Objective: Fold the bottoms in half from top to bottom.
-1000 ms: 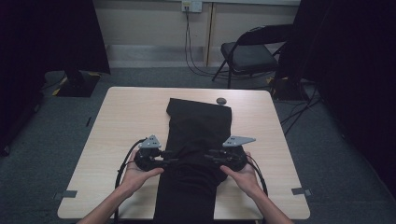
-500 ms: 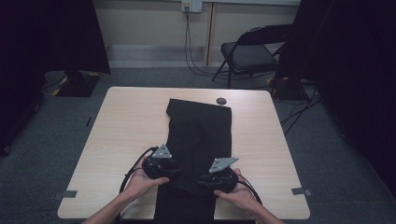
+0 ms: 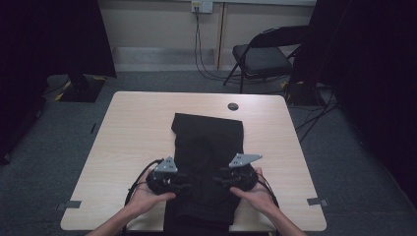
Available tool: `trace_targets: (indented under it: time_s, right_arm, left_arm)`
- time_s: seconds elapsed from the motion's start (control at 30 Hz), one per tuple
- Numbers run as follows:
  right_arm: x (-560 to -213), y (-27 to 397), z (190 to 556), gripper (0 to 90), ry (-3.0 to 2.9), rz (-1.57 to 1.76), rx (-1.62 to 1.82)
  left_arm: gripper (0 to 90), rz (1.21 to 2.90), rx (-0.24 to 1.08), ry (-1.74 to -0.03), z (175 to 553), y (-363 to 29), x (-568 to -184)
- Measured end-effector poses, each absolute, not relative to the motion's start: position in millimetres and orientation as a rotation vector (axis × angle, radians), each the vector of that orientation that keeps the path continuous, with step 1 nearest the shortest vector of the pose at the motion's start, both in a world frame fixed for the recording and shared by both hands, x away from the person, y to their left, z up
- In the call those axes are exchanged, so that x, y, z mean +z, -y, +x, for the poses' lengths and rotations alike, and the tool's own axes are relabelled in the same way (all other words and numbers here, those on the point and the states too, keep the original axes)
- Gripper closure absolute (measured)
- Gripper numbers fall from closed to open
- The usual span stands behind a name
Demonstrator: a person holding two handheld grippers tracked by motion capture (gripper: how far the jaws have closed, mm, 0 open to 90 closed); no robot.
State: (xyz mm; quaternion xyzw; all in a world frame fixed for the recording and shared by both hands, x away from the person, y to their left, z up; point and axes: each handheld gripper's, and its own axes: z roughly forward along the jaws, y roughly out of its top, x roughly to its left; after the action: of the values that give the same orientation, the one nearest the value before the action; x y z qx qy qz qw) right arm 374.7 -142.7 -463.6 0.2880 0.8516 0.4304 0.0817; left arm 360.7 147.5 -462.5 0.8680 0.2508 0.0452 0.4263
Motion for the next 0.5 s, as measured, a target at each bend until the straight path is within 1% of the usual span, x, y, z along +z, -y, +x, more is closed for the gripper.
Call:
trace_targets:
  time_s: [0.03,0.07,0.1,0.13,0.2,0.3,0.33,0.4,0.47,0.5]
  right_arm:
    - [-464,143,375,52.3,-2.544,0.86,1.286]
    - [-465,145,393,50.1,-2.478,0.933,1.272]
    - [-465,145,393,50.1,-2.478,0.933,1.272]
    - [-468,144,410,48.8,-2.447,0.959,1.224]
    - [-473,142,423,46.5,-2.414,1.005,1.193]
    - [-481,140,433,46.1,-2.415,1.034,1.16]
    - [-490,137,437,45.9,-2.447,1.044,1.134]
    - [-496,134,435,44.5,-2.458,1.013,1.119]
    - [-497,133,433,44.3,-2.458,0.996,1.11]
    - [-496,132,430,44.2,-2.474,0.971,1.102]
  left_arm:
    - [55.9,2.166,0.137,-0.638,369,-148,-461]
    - [55.8,2.153,0.163,-0.658,378,-147,-461]
    - [55.8,2.152,0.168,-0.687,388,-147,-463]
    - [54.6,2.17,0.203,-0.726,406,-145,-470]
    - [54.5,2.172,0.212,-0.772,419,-145,-480]
    - [54.8,2.221,0.184,-0.784,423,-146,-490]
    - [54.7,2.228,0.193,-0.764,420,-147,-490]
    - [54.7,2.274,0.203,-0.746,410,-147,-487]
    - [54.3,2.28,0.208,-0.724,403,-147,-488]
    - [52.7,2.283,0.2,-0.724,400,-148,-488]
